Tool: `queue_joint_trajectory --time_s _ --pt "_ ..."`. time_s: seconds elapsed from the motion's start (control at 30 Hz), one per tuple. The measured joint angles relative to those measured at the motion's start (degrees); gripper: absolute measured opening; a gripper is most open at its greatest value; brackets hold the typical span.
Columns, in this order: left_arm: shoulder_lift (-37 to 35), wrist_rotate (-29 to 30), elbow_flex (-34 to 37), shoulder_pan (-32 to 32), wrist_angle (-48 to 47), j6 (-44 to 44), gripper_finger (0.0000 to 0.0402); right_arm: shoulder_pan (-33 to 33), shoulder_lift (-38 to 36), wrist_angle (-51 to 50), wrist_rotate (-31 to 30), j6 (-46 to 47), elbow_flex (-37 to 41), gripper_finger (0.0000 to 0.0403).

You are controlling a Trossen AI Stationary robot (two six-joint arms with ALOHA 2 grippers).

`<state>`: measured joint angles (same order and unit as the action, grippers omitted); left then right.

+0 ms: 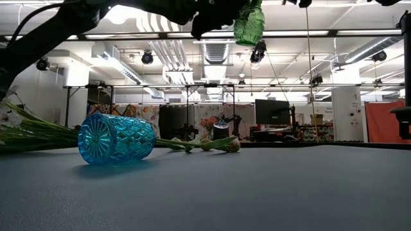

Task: Sort flowers into vase by color
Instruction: Put the green vase with flowers on the table

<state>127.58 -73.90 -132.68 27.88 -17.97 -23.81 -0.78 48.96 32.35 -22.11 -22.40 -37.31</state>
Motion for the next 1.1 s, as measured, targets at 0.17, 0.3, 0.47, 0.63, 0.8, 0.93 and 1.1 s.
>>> queue_joint_trajectory --time_s 0.17,0.3,0.47,0.63,0.8,0.93,1.1 --pt "0.3 0.81 0.0 -1.07 1.04 0.03 0.0142 -0.36 1.89 -0.35 -1.71 0.21 -0.67 0.0313" --pt "0.3 3.08 0.0 -1.62 1.48 0.02 0.0142 -0.39 3.54 -0.06 -2.01 0.23 -1.94 0.0313" --pt "0.3 3.18 0.0 -1.82 1.65 -0.55 0.0142 -0.39 4.01 0.08 -2.08 0.27 -2.68 0.0302" --pt "0.3 3.35 0.0 -1.97 1.68 -0.57 0.0142 -1.1 4.06 0.52 -2.03 0.41 -2.68 0.0264" --pt "0.3 3.53 0.0 -1.99 1.38 -0.47 0.0142 -2.47 4.58 0.6 -1.85 1.07 -2.68 0.0213" --pt "0.3 2.97 0.0 -1.99 1.33 -0.33 0.0142 -2.62 4.68 0.62 -1.49 1.4 -2.68 0.0182" --pt "0.3 3.04 0.0 -1.99 1.37 -0.31 0.0156 -2.62 4.62 0.58 -1.58 2.29 -2.68 0.0171"
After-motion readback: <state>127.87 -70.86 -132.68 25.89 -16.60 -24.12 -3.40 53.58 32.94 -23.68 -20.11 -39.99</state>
